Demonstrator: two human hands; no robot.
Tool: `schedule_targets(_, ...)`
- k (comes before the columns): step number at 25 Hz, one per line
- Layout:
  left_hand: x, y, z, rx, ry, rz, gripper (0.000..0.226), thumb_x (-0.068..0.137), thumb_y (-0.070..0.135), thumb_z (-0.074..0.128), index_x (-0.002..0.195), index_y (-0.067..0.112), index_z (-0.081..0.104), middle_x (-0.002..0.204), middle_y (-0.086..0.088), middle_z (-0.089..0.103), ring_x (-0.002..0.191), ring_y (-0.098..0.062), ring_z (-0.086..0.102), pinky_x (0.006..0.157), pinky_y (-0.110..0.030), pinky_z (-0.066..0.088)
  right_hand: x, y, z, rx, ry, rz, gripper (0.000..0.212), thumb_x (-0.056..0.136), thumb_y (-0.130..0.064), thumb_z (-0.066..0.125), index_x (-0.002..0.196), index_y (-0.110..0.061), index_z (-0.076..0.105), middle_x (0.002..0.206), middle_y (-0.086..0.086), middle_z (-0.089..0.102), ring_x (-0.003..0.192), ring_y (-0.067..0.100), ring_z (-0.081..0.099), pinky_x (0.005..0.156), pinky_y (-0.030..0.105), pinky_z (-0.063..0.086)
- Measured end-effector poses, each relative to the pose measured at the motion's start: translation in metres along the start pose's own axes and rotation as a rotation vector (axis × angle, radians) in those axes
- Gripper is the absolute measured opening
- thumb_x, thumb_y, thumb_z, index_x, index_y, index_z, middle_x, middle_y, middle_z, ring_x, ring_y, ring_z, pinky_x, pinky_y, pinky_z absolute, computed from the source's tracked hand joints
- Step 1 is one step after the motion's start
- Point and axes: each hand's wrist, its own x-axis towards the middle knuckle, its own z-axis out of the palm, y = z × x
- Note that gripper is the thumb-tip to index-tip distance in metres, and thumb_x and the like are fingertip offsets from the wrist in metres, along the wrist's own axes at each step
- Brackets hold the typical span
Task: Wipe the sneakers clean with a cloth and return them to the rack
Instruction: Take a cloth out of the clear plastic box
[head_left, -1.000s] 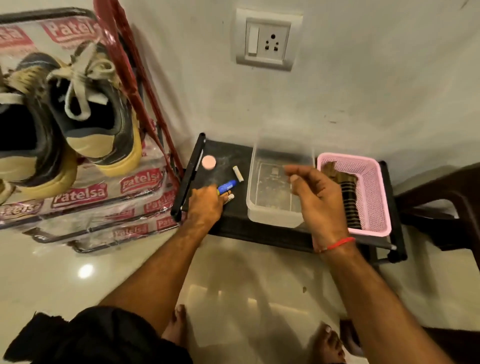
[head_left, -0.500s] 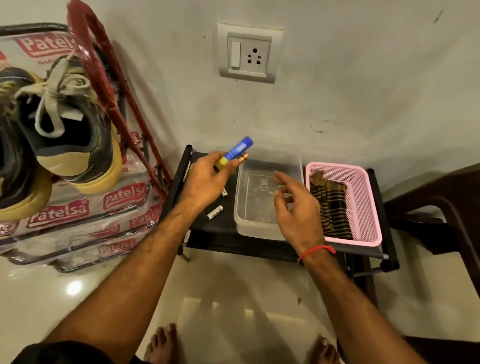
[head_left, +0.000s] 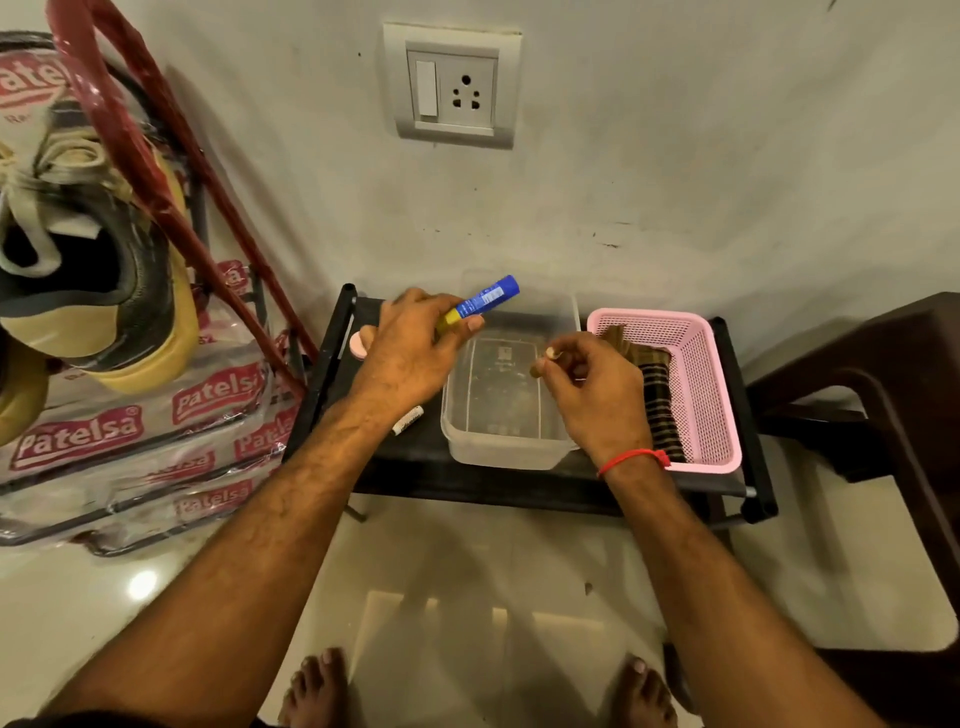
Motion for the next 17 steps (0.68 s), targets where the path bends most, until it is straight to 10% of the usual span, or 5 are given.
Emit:
schedule_targets(10, -0.02, 0.011, 0.031, 0.786, -0.215, 0.009, 0.032, 0.098, 0.054, 0.058, 0.108, 0.027, 0.072, 0.111, 0.001, 0.067, 0.128, -0.025, 0.047, 0.114, -0.065, 0.023, -0.003, -0.013, 0.015, -0.655, -0.46, -0.073, 0.026, 0.101, -0.03, 0.057, 0.125, -0.026, 0.067, 0.114, 0.002, 0.071, 0.112, 0.025, 0.061, 0.109, 0.038, 0.036)
schedule_targets(17, 0.007, -0.032, -0.011, -0.025, 0.125, -0.15, 0.027, 0.102, 0.046, 0.055, 0.08, 0.037, 0.066, 0.083, 0.015, 0.07, 0.085, -0.013, 0.069, 0.086, -0.036, 0.055, 0.003, -0.003, 0.016, -0.279, -0.237, -0.122, 0.021, 0.098, -0.015, 0.06, 0.112, -0.013, 0.075, 0.106, 0.005, 0.076, 0.101, 0.023, 0.07, 0.1, 0.037, 0.052)
